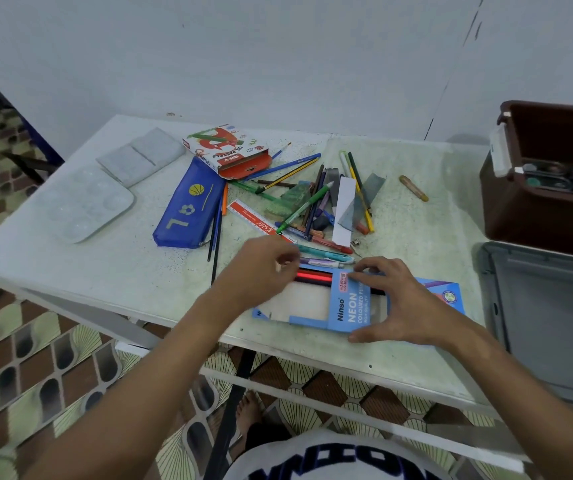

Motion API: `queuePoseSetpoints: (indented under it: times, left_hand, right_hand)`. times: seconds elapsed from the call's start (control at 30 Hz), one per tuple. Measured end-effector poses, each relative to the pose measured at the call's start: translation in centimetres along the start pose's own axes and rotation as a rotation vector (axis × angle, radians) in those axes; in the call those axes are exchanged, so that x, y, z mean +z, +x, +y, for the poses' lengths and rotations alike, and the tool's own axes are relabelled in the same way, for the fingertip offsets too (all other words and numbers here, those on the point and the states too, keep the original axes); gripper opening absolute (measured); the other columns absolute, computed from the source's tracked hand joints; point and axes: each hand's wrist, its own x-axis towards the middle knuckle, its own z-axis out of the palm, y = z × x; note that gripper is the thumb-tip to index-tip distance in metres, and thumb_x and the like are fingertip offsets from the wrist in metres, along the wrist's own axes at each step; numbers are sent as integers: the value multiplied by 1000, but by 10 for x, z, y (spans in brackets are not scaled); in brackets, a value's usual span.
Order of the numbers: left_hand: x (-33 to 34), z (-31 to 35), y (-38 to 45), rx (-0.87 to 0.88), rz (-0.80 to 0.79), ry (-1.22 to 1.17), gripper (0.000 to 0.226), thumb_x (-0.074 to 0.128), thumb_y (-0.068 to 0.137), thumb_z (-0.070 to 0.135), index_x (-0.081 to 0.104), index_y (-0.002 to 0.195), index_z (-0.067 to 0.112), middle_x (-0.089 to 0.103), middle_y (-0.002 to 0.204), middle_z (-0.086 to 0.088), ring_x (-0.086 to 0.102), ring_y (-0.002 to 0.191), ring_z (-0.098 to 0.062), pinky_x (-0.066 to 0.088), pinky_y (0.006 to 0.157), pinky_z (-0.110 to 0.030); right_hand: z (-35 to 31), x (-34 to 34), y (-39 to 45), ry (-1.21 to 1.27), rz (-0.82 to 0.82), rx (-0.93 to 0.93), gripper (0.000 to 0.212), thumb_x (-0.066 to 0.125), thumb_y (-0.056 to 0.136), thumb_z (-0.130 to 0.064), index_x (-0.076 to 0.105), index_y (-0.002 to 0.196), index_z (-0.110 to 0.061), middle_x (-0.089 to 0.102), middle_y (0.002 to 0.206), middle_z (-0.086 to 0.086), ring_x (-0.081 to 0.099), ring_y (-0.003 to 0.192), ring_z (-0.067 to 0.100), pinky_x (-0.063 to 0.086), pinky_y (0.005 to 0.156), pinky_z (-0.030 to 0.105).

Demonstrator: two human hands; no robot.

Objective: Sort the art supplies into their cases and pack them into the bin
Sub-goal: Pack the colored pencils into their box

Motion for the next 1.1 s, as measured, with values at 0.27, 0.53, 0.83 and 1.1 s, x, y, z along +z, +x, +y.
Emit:
queuePoseSetpoints:
  times: [0.27,0.53,0.83,1.1]
  left_hand:
    - [-55,-85,52,-366,178,191,24,55,90,16,70,107,8,70,99,-8,59,85,-19,45,75,-28]
    - [-55,-113,92,-514,-49,382,29,52,92,25,47,65,14,55,69,-4,51,63,-21,39,55,-30]
    - [-46,-113,106,-544,-89,472,11,48,89,1,53,87,10,62,93,-8,50,71,-22,38,55,-31]
    - [-65,-111,106,-687,-183,280,20,60,81,18,49,66,11,55,60,-2,56,53,-19,50,54,-30]
  right_hand:
    - [-31,-20,59,-18,242,-50,38,70,84,-34,65,118,-16,63,111,-1,55,100,15,44,87,27]
    - [-60,-25,185,-54,262,-46,21,63,89,-16,70,108,-11,67,109,4,54,87,7,44,84,19]
    - [-31,-42,254,-292,118,40,29,58,91,-15,64,120,-14,55,130,9,48,121,26,37,104,34]
    - [-20,-49,296,-441,-46,63,48,55,90,-15,49,137,-17,45,141,9,39,129,31,34,107,44]
